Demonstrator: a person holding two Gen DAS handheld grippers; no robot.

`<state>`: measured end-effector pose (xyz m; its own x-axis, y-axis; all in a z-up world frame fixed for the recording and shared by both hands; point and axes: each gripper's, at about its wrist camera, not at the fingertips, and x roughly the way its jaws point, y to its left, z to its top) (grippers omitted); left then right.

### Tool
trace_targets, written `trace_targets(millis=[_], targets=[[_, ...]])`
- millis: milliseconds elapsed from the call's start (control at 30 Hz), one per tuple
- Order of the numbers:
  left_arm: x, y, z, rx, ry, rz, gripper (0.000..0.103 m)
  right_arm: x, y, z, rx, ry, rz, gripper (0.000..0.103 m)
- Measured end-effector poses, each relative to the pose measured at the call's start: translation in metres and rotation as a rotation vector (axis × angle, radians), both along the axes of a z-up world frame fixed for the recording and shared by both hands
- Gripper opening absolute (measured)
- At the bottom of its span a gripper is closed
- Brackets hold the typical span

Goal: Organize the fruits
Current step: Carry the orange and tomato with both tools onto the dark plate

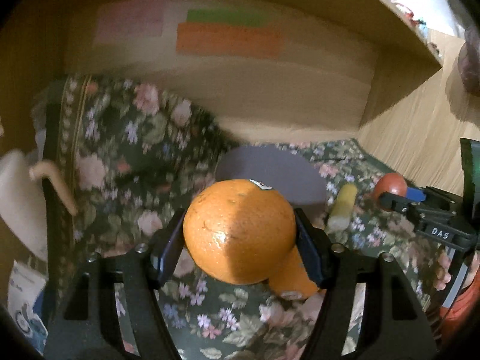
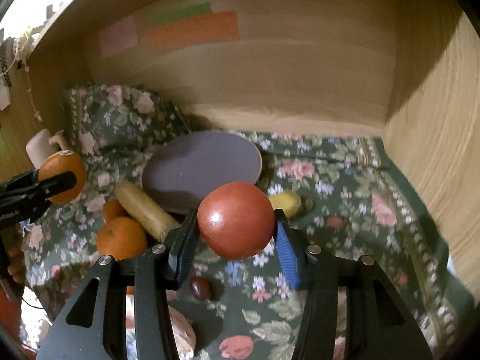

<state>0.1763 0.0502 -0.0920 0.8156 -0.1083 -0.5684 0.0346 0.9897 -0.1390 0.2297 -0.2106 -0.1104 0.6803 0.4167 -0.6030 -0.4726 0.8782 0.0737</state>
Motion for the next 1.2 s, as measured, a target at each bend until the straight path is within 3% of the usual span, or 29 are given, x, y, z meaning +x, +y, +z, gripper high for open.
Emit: trace_targets(millis=[333,633,1033,1200], targets=[[0.023,-0.008,0.033,0.025,-0.073,-0.008,0.069,0.018,0.014,0.037,0.021,-0.117,-0.001,0.045],[0.059,-0.009,0.042,0.045,-0.083,-0.005,0.069,0.049,0.029,0.044,0.004,-0.133,0.010,0.045],[0.126,-0.009,0.018,0.079,0.017,-0.022,0.069,0.094,0.065,0.032,-0.060,-0.089,0.034,0.045],[0.156,-0.008,-0.001,0.100,0.085,-0.033,0.069,0.119,0.075,0.014,-0.094,-0.016,0.051,0.045]])
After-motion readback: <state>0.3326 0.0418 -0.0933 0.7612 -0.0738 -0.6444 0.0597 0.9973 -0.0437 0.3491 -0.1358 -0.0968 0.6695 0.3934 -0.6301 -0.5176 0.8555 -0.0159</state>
